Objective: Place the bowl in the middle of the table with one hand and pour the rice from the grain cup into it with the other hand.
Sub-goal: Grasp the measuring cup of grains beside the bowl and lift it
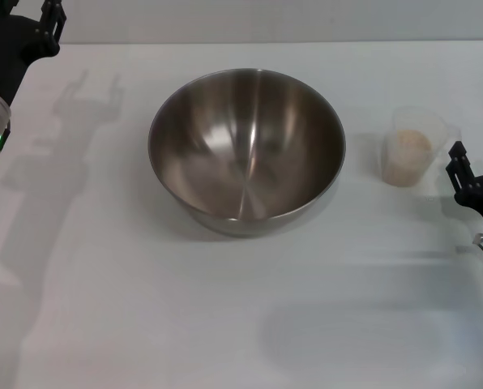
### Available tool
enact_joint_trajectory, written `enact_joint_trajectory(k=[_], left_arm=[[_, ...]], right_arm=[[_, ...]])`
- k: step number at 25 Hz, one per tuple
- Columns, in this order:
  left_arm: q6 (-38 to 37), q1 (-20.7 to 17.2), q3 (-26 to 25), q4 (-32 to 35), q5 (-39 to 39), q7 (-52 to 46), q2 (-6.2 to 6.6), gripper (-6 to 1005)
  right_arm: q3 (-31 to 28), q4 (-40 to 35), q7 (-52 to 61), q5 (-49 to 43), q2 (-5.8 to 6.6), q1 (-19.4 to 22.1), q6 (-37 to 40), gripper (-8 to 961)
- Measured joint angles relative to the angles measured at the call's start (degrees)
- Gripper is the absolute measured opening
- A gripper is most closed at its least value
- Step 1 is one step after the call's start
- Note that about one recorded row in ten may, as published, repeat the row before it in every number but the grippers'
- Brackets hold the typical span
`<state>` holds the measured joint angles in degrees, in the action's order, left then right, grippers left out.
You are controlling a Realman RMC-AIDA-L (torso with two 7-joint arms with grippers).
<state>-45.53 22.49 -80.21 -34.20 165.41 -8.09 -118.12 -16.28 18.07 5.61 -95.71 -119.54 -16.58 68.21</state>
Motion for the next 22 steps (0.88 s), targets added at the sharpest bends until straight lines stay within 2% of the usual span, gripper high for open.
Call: enact_joint_trajectory(k=[22], left_arm=[[-0.1,0.4,0.0,-0.7,0.0,0.0,-0.09,527]], right_arm=[[-0.4,-1.3,0.1,0.0,0.02,-1.2,-1.5,545]])
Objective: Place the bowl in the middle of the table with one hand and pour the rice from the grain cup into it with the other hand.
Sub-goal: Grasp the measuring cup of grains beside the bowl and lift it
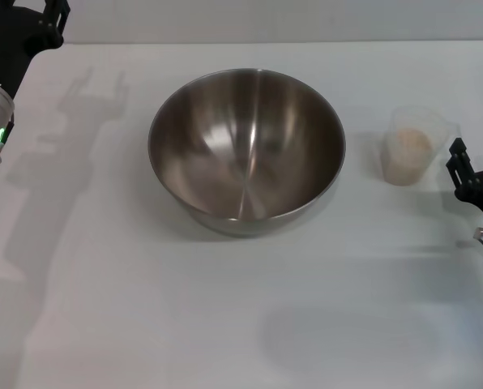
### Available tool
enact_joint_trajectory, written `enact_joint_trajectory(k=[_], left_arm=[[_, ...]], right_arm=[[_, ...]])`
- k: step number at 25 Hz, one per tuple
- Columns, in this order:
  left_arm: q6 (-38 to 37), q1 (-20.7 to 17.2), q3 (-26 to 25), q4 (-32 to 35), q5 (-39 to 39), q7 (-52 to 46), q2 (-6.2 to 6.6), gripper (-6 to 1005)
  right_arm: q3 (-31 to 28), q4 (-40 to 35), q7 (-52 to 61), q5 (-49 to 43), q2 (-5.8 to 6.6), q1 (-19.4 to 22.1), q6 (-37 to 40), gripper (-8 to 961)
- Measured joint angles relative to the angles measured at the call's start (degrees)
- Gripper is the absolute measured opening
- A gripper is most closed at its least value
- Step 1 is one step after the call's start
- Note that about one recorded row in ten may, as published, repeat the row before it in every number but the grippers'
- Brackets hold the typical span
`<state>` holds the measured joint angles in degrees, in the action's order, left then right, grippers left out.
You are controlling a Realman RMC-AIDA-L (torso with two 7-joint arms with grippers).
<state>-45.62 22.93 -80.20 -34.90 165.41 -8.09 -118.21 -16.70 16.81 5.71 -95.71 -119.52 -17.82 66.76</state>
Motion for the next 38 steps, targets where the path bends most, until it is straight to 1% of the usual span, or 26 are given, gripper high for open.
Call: enact_joint_trajectory(k=[24,38], left_arm=[[-0.2,0.0,-0.1,-0.1,0.0,0.1,0.0,527],[-1.0,0.4,-0.1,-0.1,0.0,0.1,0.0,527]], right_arm=[[0.0,-0.2,0.0,0.0,-0.01,-1.8,-1.1,545],[-1.4,-1.0,0.0,0.0,-0.01,-3.0,-2.0,545]])
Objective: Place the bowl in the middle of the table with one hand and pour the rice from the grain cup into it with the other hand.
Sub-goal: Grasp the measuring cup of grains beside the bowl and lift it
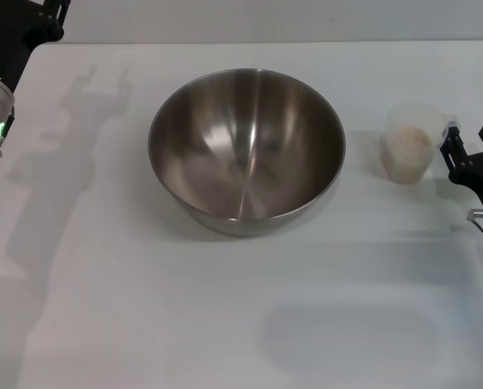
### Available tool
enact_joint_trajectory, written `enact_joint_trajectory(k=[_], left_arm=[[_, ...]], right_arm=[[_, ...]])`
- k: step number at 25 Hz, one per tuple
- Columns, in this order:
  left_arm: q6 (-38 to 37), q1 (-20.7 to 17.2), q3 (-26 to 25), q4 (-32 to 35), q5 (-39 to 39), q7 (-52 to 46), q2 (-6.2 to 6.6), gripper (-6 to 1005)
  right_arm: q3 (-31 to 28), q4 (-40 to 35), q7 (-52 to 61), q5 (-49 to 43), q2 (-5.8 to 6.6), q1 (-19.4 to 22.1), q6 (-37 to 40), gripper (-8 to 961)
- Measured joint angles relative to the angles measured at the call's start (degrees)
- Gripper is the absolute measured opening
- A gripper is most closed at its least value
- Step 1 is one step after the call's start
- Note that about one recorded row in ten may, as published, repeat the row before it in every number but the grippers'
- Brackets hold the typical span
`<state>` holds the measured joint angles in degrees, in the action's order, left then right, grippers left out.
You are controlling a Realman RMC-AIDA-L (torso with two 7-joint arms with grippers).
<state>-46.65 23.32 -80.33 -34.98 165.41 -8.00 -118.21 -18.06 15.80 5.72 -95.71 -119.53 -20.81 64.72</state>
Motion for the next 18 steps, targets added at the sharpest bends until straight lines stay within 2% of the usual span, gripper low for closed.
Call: enact_joint_trajectory(k=[5,10,13,18], left_arm=[[-0.2,0.1,-0.1,0.0,0.0,0.0,0.0,527],[-0.3,0.1,-0.1,-0.5,0.0,0.0,0.0,527],[-0.3,0.1,-0.1,-0.8,0.0,0.0,0.0,527],[-0.3,0.1,-0.1,-1.2,0.0,0.0,0.0,527]], right_arm=[[0.0,-0.5,0.0,0.0,0.03,-0.9,-1.1,545],[0.0,-0.7,0.0,-0.1,0.06,-1.1,-1.6,466],[0.1,-0.7,0.0,-0.1,0.08,-1.1,-1.6,256],[0.2,-0.9,0.0,-0.3,0.09,-1.2,-1.6,156]])
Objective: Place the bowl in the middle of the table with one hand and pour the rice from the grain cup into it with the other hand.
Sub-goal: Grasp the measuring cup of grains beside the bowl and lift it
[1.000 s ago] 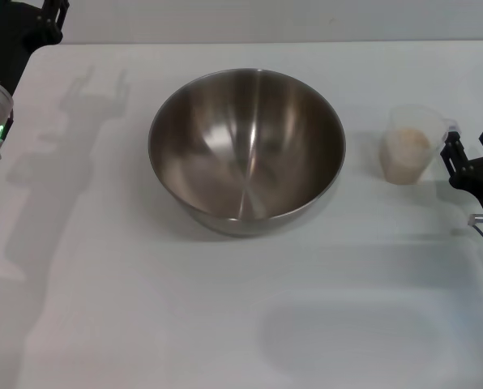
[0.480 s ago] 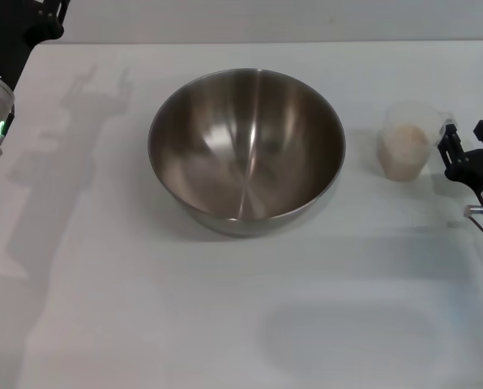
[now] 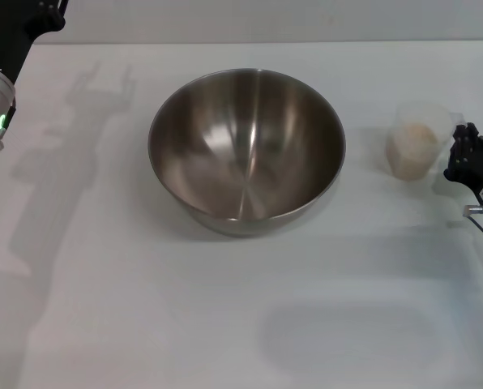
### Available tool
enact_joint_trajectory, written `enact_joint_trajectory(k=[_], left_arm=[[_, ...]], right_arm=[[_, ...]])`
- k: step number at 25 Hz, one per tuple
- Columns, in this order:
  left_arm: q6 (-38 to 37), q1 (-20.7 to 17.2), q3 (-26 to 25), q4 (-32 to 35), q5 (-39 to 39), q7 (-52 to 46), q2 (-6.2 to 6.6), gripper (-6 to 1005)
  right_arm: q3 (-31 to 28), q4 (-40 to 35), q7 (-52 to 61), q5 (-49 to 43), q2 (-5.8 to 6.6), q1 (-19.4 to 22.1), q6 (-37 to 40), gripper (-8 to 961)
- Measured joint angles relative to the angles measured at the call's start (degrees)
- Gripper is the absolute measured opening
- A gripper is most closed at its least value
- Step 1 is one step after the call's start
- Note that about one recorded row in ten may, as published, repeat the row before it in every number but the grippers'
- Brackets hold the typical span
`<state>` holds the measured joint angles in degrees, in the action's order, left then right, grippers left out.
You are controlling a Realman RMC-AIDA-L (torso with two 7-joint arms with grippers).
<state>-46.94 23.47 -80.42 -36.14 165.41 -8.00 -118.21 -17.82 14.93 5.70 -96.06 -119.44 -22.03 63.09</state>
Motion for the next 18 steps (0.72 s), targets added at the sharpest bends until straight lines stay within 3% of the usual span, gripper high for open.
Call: enact_joint_trajectory(k=[6,18], left_arm=[[-0.2,-0.1,0.0,-0.2,0.0,0.0,0.0,527],[-1.4,-0.6,0.0,-0.2,0.0,-0.1,0.0,527]], right_arm=[[0.3,-0.4,-0.4,-0.2,0.02,-0.1,0.3,37],[0.3,-1.1,-0.5,-0.5,0.01,0.0,1.4,5]])
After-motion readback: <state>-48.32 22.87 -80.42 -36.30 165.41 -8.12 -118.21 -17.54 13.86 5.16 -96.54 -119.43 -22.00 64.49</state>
